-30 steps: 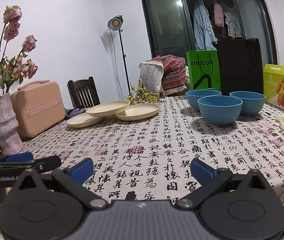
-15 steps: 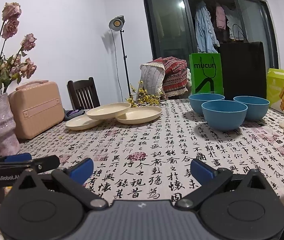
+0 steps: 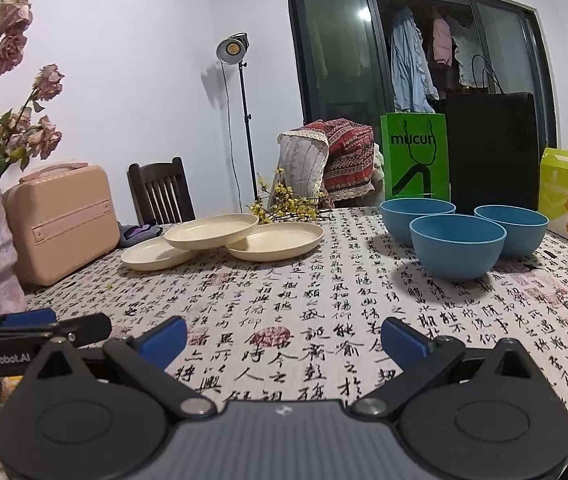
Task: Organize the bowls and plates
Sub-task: 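Move both grippers forward to the rim of the top cream plate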
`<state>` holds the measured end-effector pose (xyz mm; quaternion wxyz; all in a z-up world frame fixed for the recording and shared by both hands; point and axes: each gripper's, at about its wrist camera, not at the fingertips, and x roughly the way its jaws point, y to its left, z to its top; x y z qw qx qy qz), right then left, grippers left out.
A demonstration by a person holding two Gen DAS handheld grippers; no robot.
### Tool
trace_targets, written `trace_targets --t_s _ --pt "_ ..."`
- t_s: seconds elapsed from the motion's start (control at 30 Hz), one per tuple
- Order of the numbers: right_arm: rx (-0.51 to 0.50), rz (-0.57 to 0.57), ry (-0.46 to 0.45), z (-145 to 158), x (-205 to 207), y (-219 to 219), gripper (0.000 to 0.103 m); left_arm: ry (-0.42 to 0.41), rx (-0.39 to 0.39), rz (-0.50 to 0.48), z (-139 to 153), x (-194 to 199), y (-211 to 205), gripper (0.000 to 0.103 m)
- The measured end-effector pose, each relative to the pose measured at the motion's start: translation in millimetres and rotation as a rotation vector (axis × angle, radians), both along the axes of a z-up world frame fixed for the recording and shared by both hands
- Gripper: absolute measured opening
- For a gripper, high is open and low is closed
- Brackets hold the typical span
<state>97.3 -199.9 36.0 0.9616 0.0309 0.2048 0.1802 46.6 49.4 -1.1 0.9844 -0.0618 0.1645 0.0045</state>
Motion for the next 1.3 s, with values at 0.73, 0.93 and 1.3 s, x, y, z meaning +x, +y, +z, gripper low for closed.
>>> trace_targets --t_s 0.73,0.93,1.3 --pt "-0.02 0.008 -0.053 18.4 71.9 30.2 0.103 -0.044 -0.038 0.051 20.9 54.5 34.2 0.103" --pt "-0.043 0.025 -0.078 24.8 83.8 47.9 0.103 -0.064 -0.056 0.063 32.5 66.5 43.7 0.103" --pt "-0.051 0.051 -0.127 43.1 106.0 75.8 0.103 -0.092 -0.061 0.119 47.2 80.7 64.3 0.103"
